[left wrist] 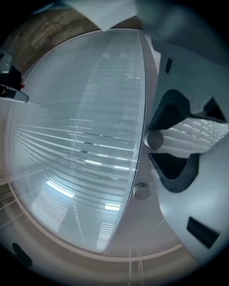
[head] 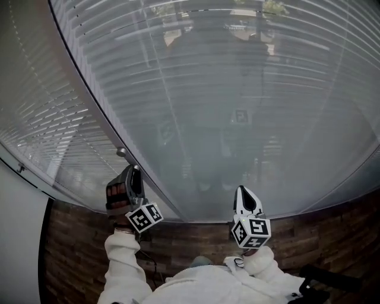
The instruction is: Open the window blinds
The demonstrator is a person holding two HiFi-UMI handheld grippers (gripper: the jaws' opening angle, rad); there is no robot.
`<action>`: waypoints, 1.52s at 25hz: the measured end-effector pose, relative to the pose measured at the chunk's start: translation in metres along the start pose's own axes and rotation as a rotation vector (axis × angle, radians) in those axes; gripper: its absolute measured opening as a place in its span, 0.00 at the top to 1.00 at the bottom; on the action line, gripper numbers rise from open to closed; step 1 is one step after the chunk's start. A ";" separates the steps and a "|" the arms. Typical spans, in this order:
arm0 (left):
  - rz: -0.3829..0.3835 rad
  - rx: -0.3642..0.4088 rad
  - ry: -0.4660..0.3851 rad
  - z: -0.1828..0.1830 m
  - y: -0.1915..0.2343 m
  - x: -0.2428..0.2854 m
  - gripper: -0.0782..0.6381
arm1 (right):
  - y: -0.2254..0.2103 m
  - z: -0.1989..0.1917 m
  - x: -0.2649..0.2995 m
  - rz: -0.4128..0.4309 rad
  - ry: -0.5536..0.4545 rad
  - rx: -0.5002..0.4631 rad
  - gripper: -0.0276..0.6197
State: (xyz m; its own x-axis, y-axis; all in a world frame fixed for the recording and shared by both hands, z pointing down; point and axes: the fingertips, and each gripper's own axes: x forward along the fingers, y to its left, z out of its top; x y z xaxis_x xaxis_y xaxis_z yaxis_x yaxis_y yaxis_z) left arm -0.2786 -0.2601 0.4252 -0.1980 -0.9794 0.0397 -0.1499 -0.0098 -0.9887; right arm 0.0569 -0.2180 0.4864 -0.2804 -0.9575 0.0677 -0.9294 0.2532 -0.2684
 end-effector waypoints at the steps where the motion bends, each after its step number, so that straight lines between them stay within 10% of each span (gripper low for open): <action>1: 0.000 0.004 0.003 0.001 -0.001 0.002 0.67 | 0.001 0.001 -0.001 -0.003 -0.004 0.001 0.94; 10: -0.047 -0.228 0.000 -0.002 0.000 0.002 0.72 | 0.000 0.002 -0.014 -0.019 -0.013 -0.003 0.94; 31: -0.186 -2.234 -0.104 -0.016 0.004 0.004 0.72 | -0.019 0.004 -0.021 -0.048 -0.011 -0.007 0.94; 38: -0.176 -2.629 -0.197 -0.019 0.006 0.004 0.72 | -0.019 0.004 -0.019 -0.047 -0.010 -0.009 0.94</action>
State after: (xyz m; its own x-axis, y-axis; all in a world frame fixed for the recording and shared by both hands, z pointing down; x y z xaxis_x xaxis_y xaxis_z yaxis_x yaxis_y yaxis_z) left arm -0.2988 -0.2607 0.4225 -0.0556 -0.9943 -0.0904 -0.3561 -0.0649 0.9322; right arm 0.0809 -0.2053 0.4860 -0.2345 -0.9696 0.0705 -0.9435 0.2095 -0.2569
